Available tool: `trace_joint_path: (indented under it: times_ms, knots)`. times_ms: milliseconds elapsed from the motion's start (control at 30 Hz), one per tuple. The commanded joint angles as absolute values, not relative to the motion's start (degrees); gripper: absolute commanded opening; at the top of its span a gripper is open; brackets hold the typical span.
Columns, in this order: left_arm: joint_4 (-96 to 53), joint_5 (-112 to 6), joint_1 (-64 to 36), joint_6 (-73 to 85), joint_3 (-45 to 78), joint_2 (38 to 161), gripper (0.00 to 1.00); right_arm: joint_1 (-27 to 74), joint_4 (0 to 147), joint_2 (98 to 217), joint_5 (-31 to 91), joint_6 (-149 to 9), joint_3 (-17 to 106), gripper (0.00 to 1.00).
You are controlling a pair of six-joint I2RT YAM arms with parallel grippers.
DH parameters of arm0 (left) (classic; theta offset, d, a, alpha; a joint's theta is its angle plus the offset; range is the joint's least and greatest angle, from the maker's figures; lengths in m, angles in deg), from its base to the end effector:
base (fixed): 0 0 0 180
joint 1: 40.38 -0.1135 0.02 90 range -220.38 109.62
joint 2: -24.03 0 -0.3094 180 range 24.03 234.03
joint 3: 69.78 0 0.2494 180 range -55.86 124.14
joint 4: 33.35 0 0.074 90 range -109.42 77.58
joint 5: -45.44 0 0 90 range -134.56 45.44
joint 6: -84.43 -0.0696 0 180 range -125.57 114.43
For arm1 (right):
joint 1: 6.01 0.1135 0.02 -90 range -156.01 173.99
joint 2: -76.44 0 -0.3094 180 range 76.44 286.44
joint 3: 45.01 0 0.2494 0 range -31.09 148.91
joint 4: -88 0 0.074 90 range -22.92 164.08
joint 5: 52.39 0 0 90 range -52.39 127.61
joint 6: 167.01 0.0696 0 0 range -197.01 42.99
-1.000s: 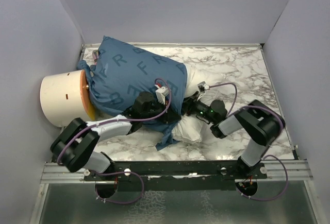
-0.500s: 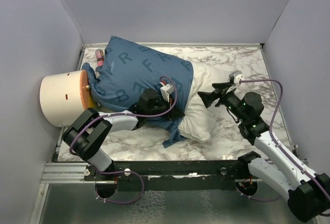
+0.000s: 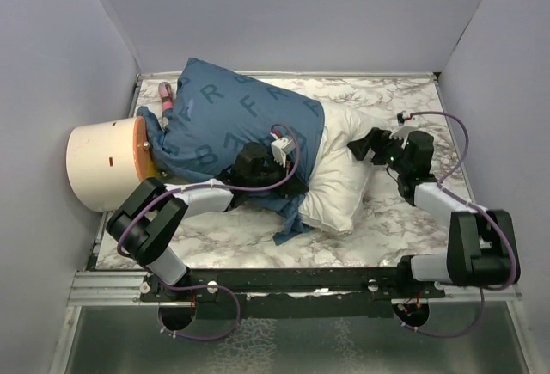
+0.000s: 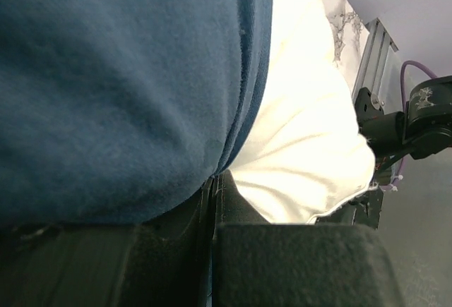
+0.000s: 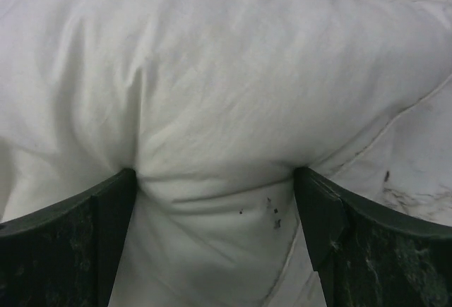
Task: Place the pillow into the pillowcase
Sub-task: Stuff the pillow into the pillowcase.
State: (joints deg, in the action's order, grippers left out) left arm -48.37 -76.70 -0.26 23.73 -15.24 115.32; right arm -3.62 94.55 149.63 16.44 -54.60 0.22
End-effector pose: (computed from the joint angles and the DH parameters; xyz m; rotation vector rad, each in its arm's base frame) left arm 0.2440 -0.2540 0.2244 0.6057 2.0500 -1.3067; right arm 0.2788 0.0368 0.2420 0.0945 1.9704 0.6437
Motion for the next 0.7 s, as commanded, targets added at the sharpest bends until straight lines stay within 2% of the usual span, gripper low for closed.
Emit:
trace_joint_path:
  times_ms: [0,67,100,133,200,400,500,667]
  knots:
    - [-34.42,-76.34,-0.30,20.28,-15.39,118.77,0.00,-3.30,118.10,160.77,-0.09,-41.81,-2.60,0.77]
    - [-31.17,-76.15,-0.30,18.58,-13.18,118.64,0.00,-3.13,124.34,164.30,-5.54,-38.30,-3.92,0.43]
    - [-28.51,-75.50,-0.30,17.20,-11.45,118.17,0.02,-3.03,127.14,164.37,-6.41,-37.69,-5.43,0.32]
    - [-25.77,-74.47,-0.30,15.83,-9.58,117.52,0.05,-3.02,128.48,163.24,-6.36,-37.95,-6.82,0.24]
    - [-20.25,-72.53,-0.43,13.14,-4.77,115.70,0.17,-3.02,126.16,158.33,-4.33,-41.48,-9.38,0.14]
    - [-4.30,-70.35,-1.16,7.20,11.11,109.09,0.58,-2.76,116.65,138.15,9.08,-52.98,-16.63,0.05]
    - [2.40,-69.75,-2.32,6.64,16.66,105.90,0.73,-2.76,114.62,133.52,12.40,-56.15,-18.00,0.02]
    - [10.21,-65.66,-3.32,7.81,25.71,102.32,0.80,-2.72,118.50,134.84,10.99,-55.89,-19.46,0.02]
